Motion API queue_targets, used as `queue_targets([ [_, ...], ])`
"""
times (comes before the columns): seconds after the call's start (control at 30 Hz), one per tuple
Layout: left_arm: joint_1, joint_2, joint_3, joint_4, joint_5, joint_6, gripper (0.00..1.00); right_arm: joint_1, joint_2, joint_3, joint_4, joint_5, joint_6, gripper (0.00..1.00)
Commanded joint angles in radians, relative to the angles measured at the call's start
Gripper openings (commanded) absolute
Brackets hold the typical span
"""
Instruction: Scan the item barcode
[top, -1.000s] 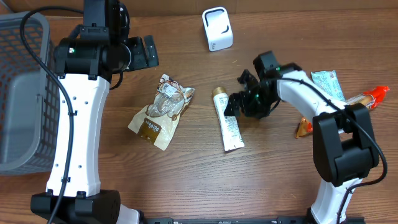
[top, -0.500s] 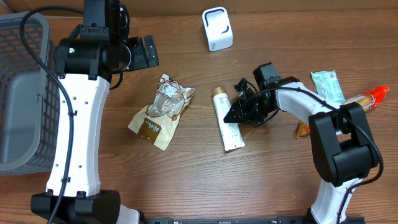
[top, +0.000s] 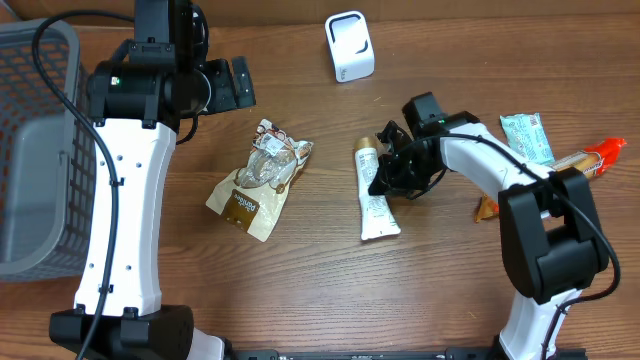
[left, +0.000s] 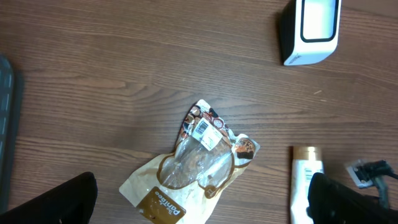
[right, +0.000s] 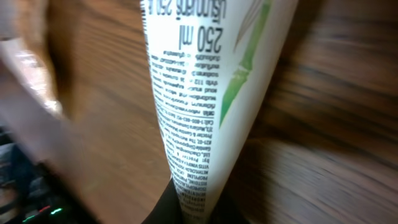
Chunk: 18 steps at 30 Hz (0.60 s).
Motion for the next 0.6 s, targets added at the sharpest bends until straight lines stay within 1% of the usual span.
queue_targets([
  [0.0,0.002,-0.004,-0.005,0.001,-0.013,0.019,1.0,0.083,-0.062,0.061,-0.021,0.254,0.048,0.04],
  [0.13,0.002,-0.004,-0.005,0.001,-0.013,0.019,1.0,0.209,-0.058,0.06,-0.039,0.493,0.11,0.04],
  [0.2,0.002,-0.004,-0.005,0.001,-0.013,0.019,1.0,0.266,-0.057,0.06,-0.04,0.578,0.129,0.04],
  [0.23,0.002,-0.004,-0.005,0.001,-0.013,0.019,1.0,0.289,-0.057,0.06,-0.037,0.597,0.129,0.1],
  [0.27,0.002,-0.004,-0.005,0.001,-0.013,0.019,1.0,0.31,-0.057,0.06,-0.032,0.603,0.129,0.21],
  [0.3,0.002,-0.004,-0.005,0.001,-0.013,0.019,1.0,0.322,-0.057,0.06,-0.027,0.603,0.13,0.42],
  [0.33,0.002,-0.004,-0.005,0.001,-0.013,0.019,1.0,0.329,-0.057,0.06,-0.024,0.603,0.145,0.57],
  [0.37,0.002,-0.004,-0.005,0.001,-0.013,0.019,1.0,0.331,-0.057,0.06,-0.022,0.6,0.159,0.64],
  [0.4,0.002,-0.004,-0.005,0.001,-0.013,0.019,1.0,0.331,-0.057,0.06,-0.021,0.594,0.175,0.7],
  [0.47,0.002,-0.004,-0.005,0.001,-0.013,0.019,1.0,0.318,-0.057,0.06,-0.016,0.56,0.181,0.75],
  [0.57,0.002,-0.004,-0.005,0.001,-0.013,0.019,1.0,0.283,-0.057,0.06,-0.006,0.494,0.174,0.77],
])
